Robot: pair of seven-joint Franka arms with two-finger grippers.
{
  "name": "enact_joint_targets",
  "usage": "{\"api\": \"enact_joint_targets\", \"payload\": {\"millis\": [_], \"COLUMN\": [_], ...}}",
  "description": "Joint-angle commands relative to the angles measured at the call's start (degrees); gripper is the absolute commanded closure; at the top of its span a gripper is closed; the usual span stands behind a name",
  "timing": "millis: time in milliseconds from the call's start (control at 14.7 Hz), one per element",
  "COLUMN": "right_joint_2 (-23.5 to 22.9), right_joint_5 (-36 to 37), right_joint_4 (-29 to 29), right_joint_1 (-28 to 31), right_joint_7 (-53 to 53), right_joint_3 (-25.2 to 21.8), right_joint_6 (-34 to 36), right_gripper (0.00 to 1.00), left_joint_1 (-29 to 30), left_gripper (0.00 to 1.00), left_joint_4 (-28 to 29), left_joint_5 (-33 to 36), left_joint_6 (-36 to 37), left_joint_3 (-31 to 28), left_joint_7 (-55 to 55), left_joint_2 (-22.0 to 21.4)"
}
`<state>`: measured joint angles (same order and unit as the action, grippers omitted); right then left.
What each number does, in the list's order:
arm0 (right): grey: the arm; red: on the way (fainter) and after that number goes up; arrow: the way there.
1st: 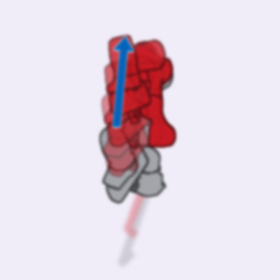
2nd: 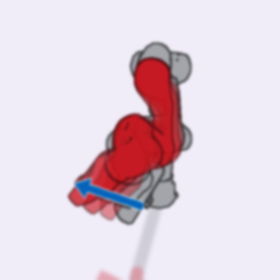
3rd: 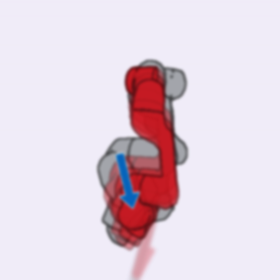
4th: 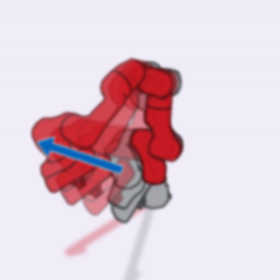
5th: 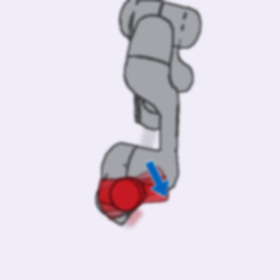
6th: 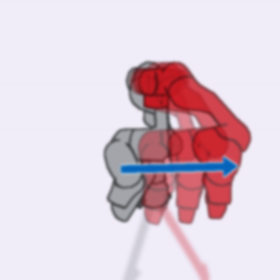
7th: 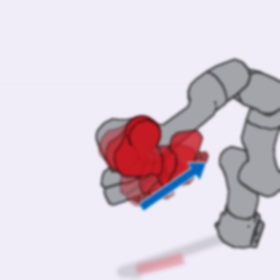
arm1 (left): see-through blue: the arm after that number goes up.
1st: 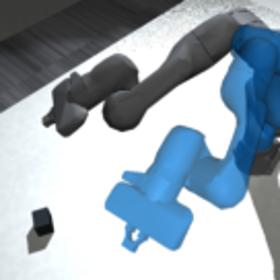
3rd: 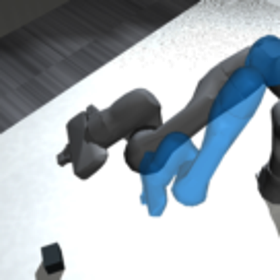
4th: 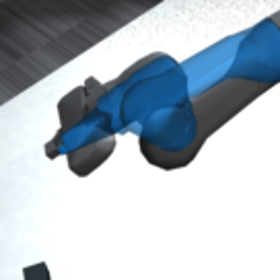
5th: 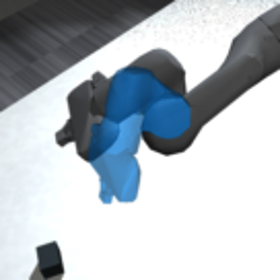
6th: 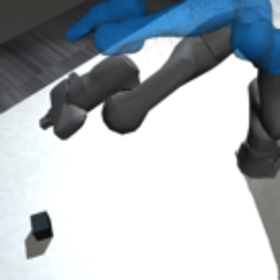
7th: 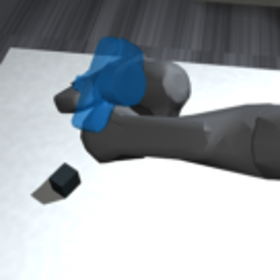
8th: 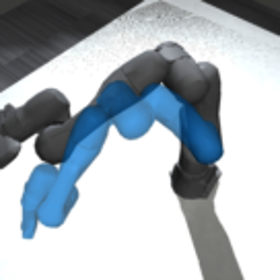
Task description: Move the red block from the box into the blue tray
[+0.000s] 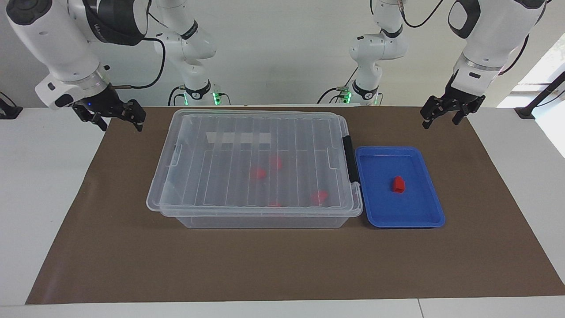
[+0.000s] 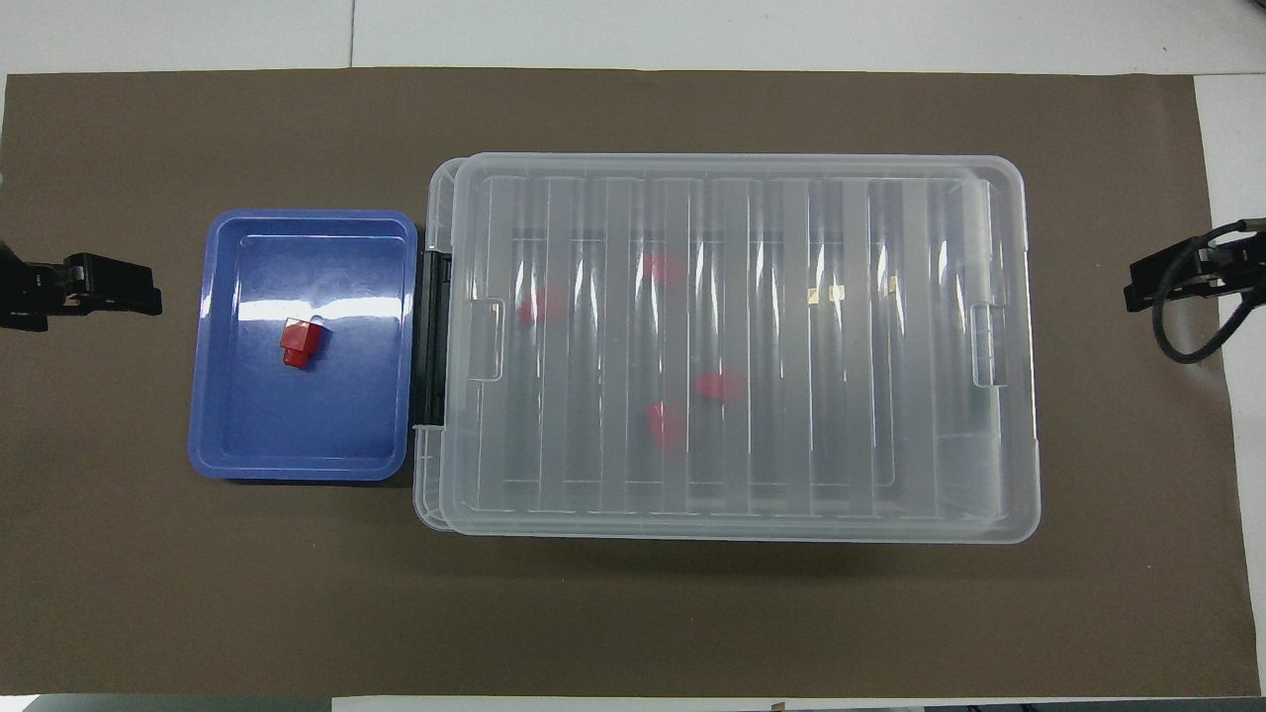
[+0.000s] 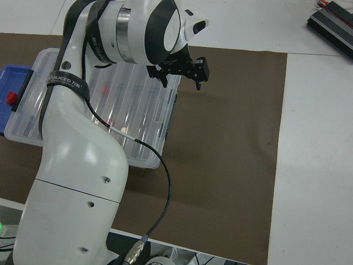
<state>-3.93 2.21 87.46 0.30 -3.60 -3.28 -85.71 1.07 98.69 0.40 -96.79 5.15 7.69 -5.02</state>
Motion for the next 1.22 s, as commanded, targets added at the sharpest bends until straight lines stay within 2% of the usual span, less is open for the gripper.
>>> {"api": "enact_joint_targets", "payload": {"millis": [0,1156], "right_joint_2": [-0.03,0.67], "right_joint_5": [-2.46,-2.21], "right_joint_4": [-0.44,-0.27], "right_joint_1": [0.23,0.23], "right_joint_7": [-0.27,-0.45], "right_joint_3": [0.38,0.64], "right_joint_6": [1.68,1.60], "right_gripper": [0.00,0.00], "left_joint_1": [0.77,0.69], "left_gripper": [0.00,0.00], "left_joint_4": [-1.04,-0.96], "left_joint_5": [-0.84,-0.84], "left_joint_6": [1.25,1.25], "left_joint_3": [0.30,0.30], "left_joint_7": [-0.66,-0.66], "left_joint_2": [0.36,0.36]}}
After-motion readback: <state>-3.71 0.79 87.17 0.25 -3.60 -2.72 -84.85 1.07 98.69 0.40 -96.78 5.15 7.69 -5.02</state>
